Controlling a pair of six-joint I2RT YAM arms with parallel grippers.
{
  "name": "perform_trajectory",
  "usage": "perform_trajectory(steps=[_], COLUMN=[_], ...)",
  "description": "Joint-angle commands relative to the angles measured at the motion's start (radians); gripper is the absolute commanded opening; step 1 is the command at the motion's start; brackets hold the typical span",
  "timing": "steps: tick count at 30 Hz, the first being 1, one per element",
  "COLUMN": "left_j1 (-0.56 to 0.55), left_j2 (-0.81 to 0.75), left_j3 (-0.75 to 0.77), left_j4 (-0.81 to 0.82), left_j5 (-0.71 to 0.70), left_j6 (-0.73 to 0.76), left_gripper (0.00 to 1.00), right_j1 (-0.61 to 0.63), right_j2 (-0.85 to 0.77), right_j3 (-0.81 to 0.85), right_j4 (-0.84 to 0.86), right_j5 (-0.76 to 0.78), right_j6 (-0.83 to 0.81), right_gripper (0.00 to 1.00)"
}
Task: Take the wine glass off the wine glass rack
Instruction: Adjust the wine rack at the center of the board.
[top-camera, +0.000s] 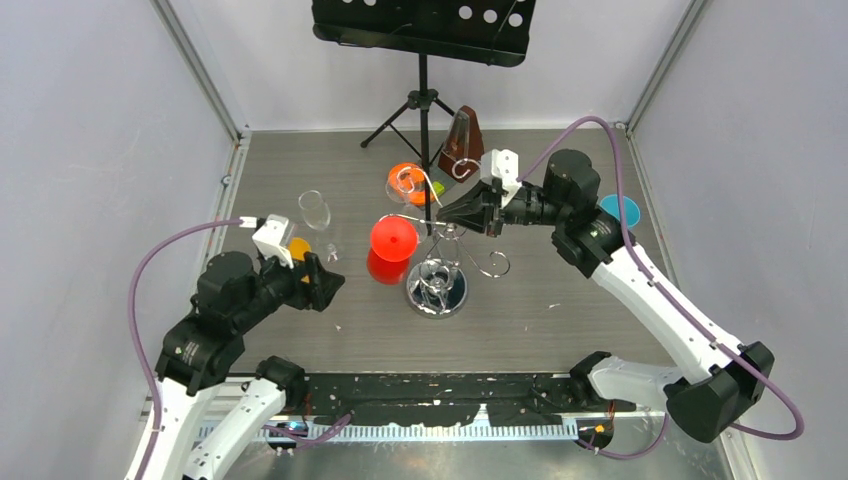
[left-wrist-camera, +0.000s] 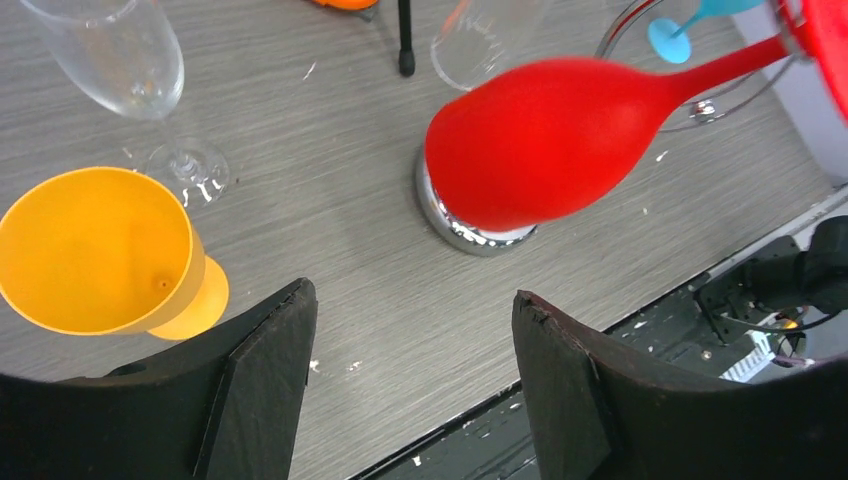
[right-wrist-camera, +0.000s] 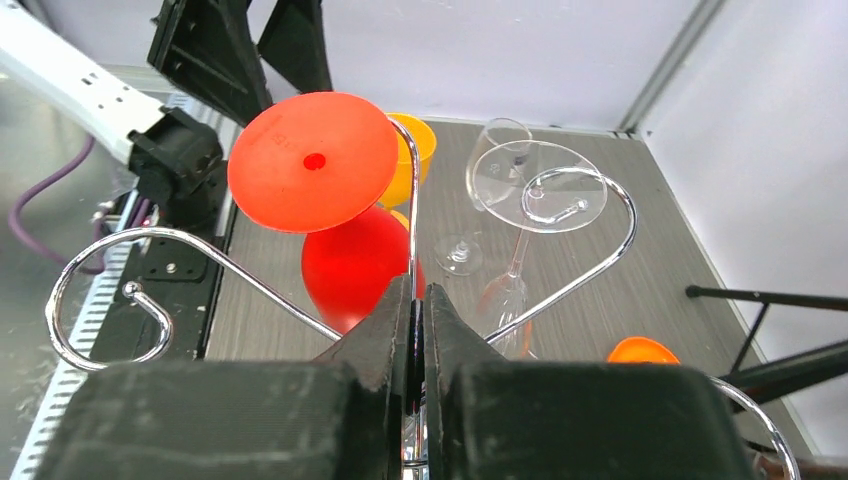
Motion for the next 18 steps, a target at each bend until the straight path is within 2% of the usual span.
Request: perform_trajectory(steps=[1,6,13,18], left_j1=[-0.003,-0.003,-0.003,-0.003], left_j2=[-0.013,-0.019,-0.030,-0.018], left_j3=[0.063,0.112,0.150,0.157], left_j4=[-0.010,0.000,0.055,0.080], left_j5=[0.053,0.094,0.146,0.180], left_j6=[-0.022,-0.079,-0.179,-0.205], left_gripper=[0.71,0.71,0.73,0.73], right_j1=[-0.044,-0.056,-0.056,-0.055], right_j2=[0.032,0.072,0.092,0.081], right_j3=[0.065,0.075,0.054,0.016], right_j4=[0.013,0.011,0.051,0.142], right_j5=[-0.211,-0.245,-0.165,-0.120], right_j6=[-0.062,-0.059,-0.026,0.007], right_gripper=[0.06,0.06,0.11,0.18])
